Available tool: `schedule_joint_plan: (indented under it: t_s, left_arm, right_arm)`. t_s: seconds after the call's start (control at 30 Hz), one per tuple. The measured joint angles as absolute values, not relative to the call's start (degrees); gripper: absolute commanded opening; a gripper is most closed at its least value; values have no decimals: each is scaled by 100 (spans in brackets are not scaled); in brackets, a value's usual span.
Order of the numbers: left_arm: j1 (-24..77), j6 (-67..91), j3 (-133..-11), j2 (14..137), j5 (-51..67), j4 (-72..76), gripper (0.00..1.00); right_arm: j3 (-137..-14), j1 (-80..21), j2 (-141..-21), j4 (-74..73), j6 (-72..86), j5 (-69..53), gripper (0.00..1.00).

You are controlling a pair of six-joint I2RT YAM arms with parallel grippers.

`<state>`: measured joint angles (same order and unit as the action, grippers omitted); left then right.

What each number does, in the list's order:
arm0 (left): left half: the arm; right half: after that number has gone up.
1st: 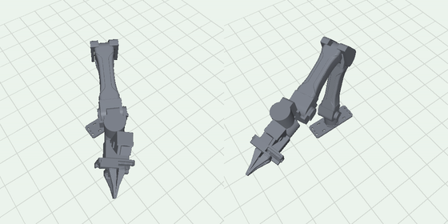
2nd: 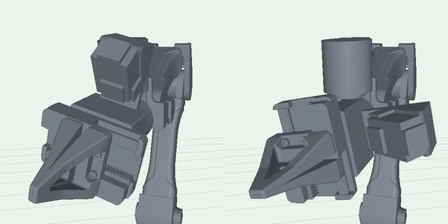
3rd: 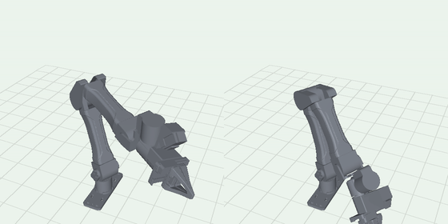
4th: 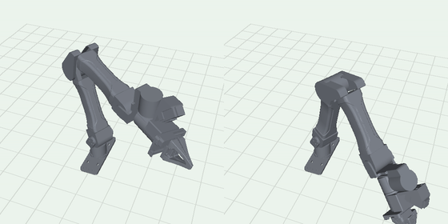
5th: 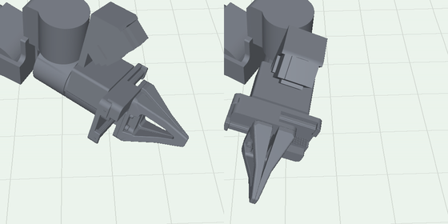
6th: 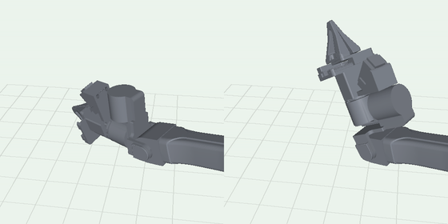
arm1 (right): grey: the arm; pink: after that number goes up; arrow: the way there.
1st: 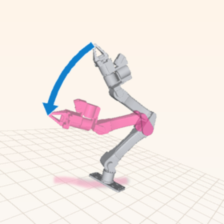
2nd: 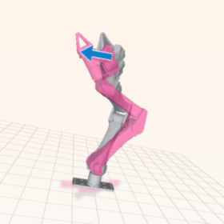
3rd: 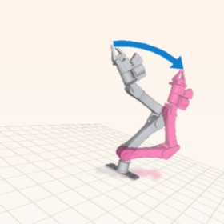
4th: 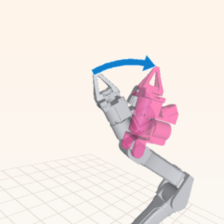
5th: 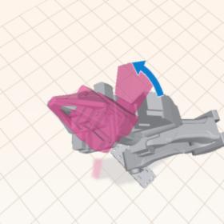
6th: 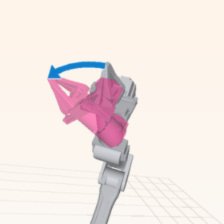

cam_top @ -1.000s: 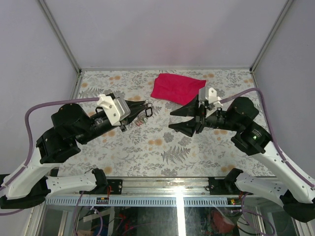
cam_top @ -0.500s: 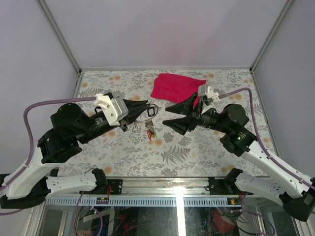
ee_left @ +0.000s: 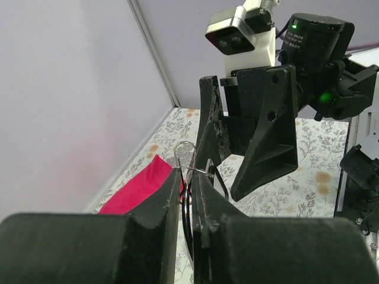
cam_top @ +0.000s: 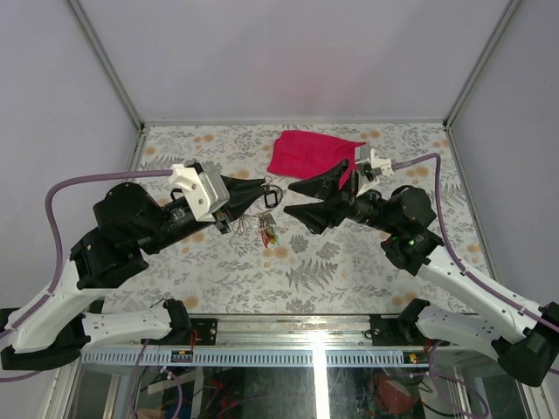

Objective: Put the keys on the keyring

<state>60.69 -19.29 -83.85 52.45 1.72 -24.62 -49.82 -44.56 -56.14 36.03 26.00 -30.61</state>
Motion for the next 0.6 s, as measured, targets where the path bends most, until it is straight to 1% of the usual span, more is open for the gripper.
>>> schedule_joint_plan:
  t_s: [0.27, 0.6]
  left_arm:
    - [6069, -1828, -8385, 5321, 150, -2403, 0]
    - [6069, -1629, -8385, 5387, 47, -2394, 0]
  right_arm:
    - [-4838, -4456, -5439, 3454, 2161, -2921, 61]
    - [-4751, -4456, -5205, 3203, 1750, -2591, 63]
